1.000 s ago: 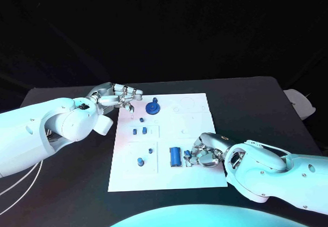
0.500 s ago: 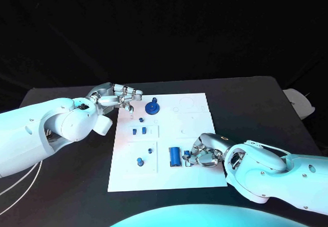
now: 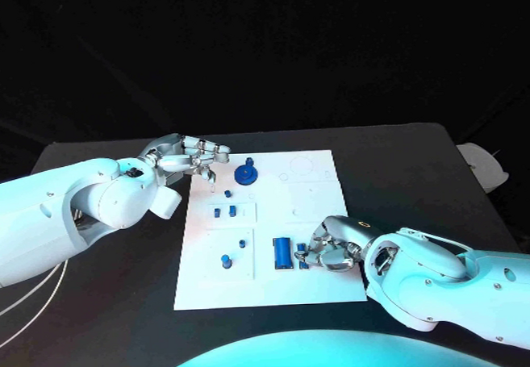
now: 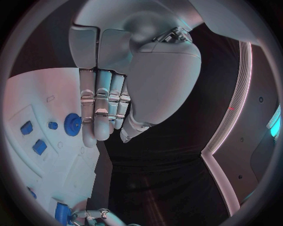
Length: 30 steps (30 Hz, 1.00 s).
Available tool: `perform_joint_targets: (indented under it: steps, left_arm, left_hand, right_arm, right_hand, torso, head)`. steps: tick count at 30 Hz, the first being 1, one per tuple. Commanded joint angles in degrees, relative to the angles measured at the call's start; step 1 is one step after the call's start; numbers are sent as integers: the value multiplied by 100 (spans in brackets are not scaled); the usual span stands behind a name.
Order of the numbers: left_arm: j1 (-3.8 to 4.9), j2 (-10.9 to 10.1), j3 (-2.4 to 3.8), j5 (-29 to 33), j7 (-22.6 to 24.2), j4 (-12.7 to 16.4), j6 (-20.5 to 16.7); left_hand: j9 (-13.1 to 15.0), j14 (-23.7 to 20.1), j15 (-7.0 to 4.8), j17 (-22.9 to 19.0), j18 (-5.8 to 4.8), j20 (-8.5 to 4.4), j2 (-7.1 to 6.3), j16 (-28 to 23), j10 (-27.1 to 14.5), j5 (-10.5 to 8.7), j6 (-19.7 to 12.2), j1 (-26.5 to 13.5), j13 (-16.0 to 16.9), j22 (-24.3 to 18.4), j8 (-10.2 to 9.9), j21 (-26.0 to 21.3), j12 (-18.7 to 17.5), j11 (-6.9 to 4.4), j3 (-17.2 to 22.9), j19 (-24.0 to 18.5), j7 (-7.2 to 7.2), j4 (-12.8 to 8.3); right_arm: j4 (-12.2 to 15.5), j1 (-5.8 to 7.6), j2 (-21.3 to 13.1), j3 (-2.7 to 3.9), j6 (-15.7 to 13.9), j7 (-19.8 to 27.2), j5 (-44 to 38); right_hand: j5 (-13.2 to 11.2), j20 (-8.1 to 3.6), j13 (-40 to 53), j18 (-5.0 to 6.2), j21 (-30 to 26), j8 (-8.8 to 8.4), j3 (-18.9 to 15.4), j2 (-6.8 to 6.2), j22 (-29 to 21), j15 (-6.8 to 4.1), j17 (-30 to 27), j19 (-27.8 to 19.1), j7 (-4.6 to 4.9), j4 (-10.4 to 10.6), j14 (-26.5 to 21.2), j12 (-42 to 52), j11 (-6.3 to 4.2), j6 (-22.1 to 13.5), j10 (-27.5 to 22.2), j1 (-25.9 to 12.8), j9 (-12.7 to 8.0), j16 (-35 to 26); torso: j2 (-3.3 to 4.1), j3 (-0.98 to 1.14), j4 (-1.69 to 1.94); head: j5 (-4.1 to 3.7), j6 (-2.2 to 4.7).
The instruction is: Assemble the parts on the task board
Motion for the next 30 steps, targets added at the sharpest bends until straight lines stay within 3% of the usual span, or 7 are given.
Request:
perform_joint_targets:
  steps: [1,7,15,23,30]
  left_arm:
    - [2,5,3,-14,8,11,101]
    - [2,4,3,-14,5,8,100]
    - [2,-1,3,-16,1,7,103]
    - [2,-7,3,-21,-4,4,100]
    - [2,-10,3,-45,-12,3,101]
  left_hand:
    - [-1,-35,17,-7,36,-12,47,-21,-30,-12,-25,-27,6,-7,28,-33,20,-6,-15,33,-2,-19]
    - [-1,-35,17,-7,36,-12,47,-21,-30,-12,-25,-27,6,-7,28,-33,20,-6,-15,33,-2,-19]
    - [-1,-35,17,-7,36,-12,47,-21,-30,-12,-25,-27,6,-7,28,-33,20,-6,-15,33,-2,-19]
    - [-1,-35,17,-7,36,-12,47,-21,-30,-12,-25,-27,6,-7,28,-33,20,-6,-15,33,-2,-19]
    - [-1,-35,17,-7,36,-12,47,-21,-30,-12,-25,-27,6,-7,28,-33,20,-6,-15,33,-2,-19]
  right_arm:
    - [19,-7,-10,0,8,34,-100]
    - [49,-7,-56,0,70,40,-106]
    - [152,-11,-175,-1,186,73,-93]
    - [331,-39,-245,-1,237,80,-126]
    - [317,-51,-285,-1,251,70,-146]
  right_hand:
    - [33,-47,424,-81,25,18,-31,-13,1508,-36,1204,608,4,9,541,39,2,48,52,-58,7,27]
    - [74,-53,444,-81,25,25,-70,10,1508,-43,1213,608,-9,-30,542,61,-9,54,64,11,15,32]
    - [38,-69,461,-81,25,34,-114,-26,1508,-60,1220,608,-25,-240,544,63,-27,42,67,446,37,35]
    - [-6,-69,463,-81,25,35,-147,-41,1508,-59,1217,608,-22,-251,543,62,-24,42,68,479,40,33]
    - [-20,-69,468,-81,25,37,-161,-12,1508,-58,1216,608,-19,-227,543,67,-22,48,71,470,42,33]
  torso:
    - [1,-1,1]
    - [-3,0,-2]
    - [-2,0,-1]
    - [2,0,-1]
    - [1,-2,4]
  head:
    - [-3,3]
    - [-12,2]
    - [-9,-2]
    - [-8,-3]
    - [6,-5]
